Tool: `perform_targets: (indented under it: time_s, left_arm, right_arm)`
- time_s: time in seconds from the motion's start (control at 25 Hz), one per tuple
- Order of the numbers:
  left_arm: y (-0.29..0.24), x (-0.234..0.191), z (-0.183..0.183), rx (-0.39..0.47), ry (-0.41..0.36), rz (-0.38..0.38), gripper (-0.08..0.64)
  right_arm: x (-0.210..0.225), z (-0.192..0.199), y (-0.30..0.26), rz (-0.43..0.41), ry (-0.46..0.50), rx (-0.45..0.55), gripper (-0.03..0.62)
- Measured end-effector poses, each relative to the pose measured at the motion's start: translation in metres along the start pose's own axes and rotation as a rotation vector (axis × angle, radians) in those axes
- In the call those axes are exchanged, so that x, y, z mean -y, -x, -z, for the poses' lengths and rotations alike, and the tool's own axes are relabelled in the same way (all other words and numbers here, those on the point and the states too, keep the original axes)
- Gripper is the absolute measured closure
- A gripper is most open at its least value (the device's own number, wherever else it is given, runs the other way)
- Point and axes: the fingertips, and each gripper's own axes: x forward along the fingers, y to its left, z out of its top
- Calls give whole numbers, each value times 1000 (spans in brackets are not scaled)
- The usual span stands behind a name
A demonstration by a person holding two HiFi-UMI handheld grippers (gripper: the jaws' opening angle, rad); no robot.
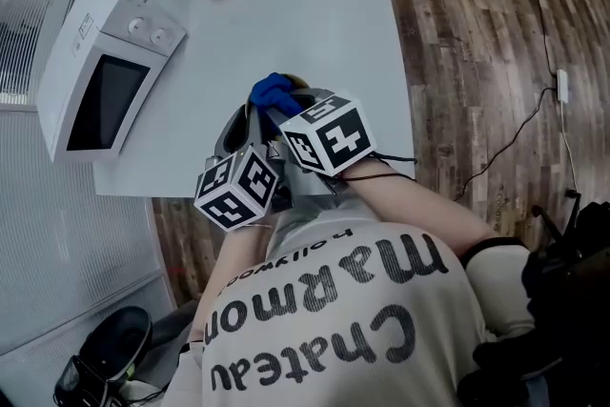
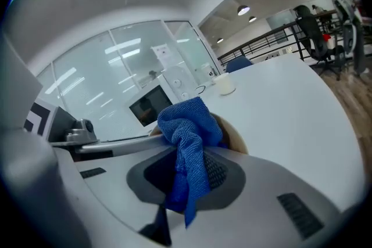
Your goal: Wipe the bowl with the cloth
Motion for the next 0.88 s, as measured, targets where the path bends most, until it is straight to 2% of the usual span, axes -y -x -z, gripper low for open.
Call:
perform_targets:
  time_s: [0.08,0.16,0.28,0.52,0.76,0.88]
  left_arm:
    - [1,2,1,2,-3,9,497]
    - [1,1,0,4,2,12,495]
    - [2,-2,-5,11,3,10,491]
    - [2,-4,-5,10,-20,3,491]
    - [1,-13,0,-2,14,-14,492]
    - [1,-15,2,-8,11,-6,494]
  right_arm:
    - [3,5,-3,39,40,-19,526]
    - [1,10,-7,42,86,-38,526]
    - [-9,14,-14,-15,136,-62,526]
    - [-13,21,-15,-97,175,-136,526]
    - [-7,33,-14,-49,309,-195,526]
    - [-3,32,-15,-19,356,-181,526]
